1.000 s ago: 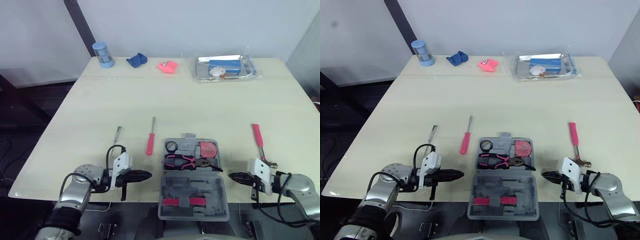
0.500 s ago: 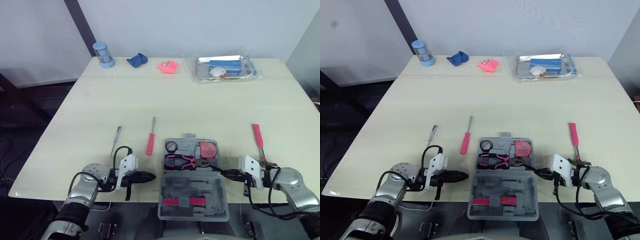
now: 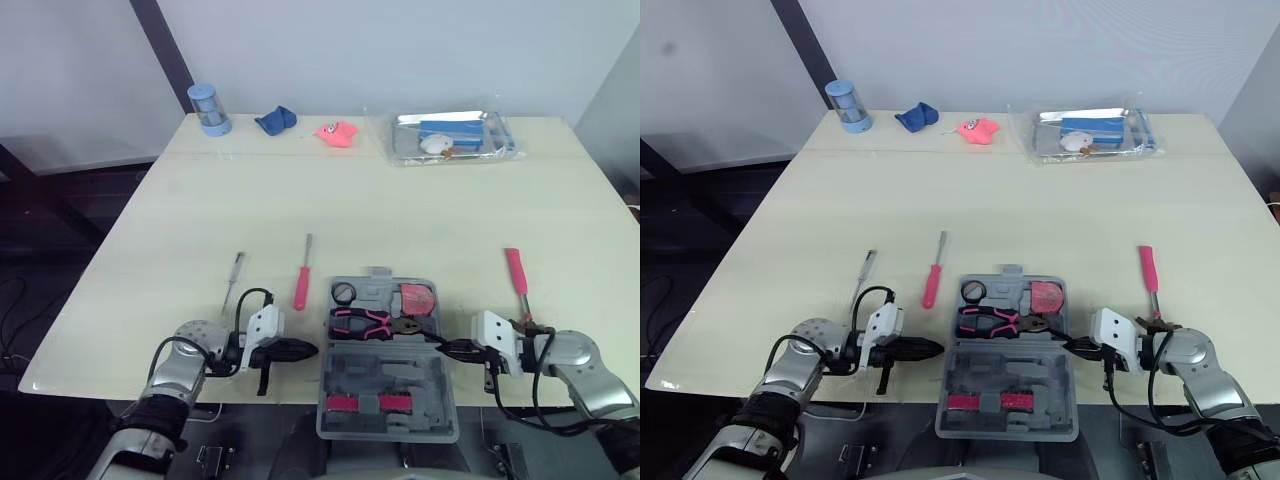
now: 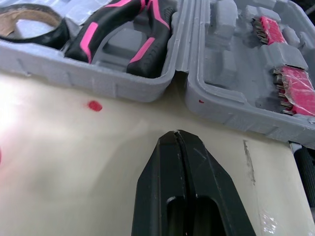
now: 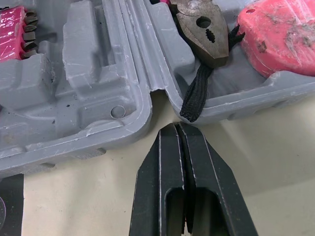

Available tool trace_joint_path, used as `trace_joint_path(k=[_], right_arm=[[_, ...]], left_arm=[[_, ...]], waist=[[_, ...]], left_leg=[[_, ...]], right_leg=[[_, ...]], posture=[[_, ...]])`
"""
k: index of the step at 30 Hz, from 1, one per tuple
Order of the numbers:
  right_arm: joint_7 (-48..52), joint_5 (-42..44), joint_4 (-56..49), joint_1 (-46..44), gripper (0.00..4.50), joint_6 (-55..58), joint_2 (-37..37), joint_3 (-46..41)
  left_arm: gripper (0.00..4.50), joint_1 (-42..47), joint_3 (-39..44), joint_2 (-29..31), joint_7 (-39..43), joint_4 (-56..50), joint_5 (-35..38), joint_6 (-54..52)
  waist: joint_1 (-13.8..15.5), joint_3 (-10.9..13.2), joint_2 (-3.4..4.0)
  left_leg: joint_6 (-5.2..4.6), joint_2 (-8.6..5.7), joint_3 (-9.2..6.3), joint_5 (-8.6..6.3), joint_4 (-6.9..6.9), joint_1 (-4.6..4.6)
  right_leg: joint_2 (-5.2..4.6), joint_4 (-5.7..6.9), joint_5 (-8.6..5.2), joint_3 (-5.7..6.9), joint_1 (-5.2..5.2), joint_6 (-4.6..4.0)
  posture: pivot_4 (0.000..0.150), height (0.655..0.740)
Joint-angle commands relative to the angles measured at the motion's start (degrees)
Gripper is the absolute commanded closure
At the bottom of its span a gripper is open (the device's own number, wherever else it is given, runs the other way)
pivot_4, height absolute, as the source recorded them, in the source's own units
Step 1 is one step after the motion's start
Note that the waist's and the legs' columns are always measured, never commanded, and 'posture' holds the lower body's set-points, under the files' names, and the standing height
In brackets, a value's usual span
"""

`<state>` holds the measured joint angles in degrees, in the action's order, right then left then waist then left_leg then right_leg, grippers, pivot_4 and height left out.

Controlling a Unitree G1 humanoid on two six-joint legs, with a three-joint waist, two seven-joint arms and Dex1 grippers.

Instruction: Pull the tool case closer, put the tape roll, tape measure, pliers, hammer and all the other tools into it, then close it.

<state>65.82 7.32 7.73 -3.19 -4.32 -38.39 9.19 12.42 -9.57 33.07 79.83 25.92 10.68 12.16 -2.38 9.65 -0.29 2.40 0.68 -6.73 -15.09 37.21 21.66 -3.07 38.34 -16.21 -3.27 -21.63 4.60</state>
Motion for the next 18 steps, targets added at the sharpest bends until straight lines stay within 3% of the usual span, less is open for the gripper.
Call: trace_joint_path(k=[1,18], right_arm=[[0.18,-0.24,-1.66,-0.09,4.48,0.66,-0.43,0.75],[-0.22,0.2,-5.72,-0.32,4.48,4.18,-0.32,0.62]], left_arm=[[4.5,0.72,-1.39,-0.59,-0.21,1.44,-1.56,1.08],[4.5,2.09,-3.47,-4.36,-1.98,-0.24,-2.77,-1.33]], waist=[[0.0,0.0,0.0],[0.01,-0.02,0.03]], left_leg=[[0.0,0.0,0.0,0.0,0.0,0.0],[0.0,-0.02,-0.01,0.0,0.01,0.0]], right_leg=[[0.0,0.0,0.0,0.0,0.0,0.0],[0.0,0.01,0.0,0.0,0.0,0.0]], posture=[[0.15,0.74],[0.15,0.74]])
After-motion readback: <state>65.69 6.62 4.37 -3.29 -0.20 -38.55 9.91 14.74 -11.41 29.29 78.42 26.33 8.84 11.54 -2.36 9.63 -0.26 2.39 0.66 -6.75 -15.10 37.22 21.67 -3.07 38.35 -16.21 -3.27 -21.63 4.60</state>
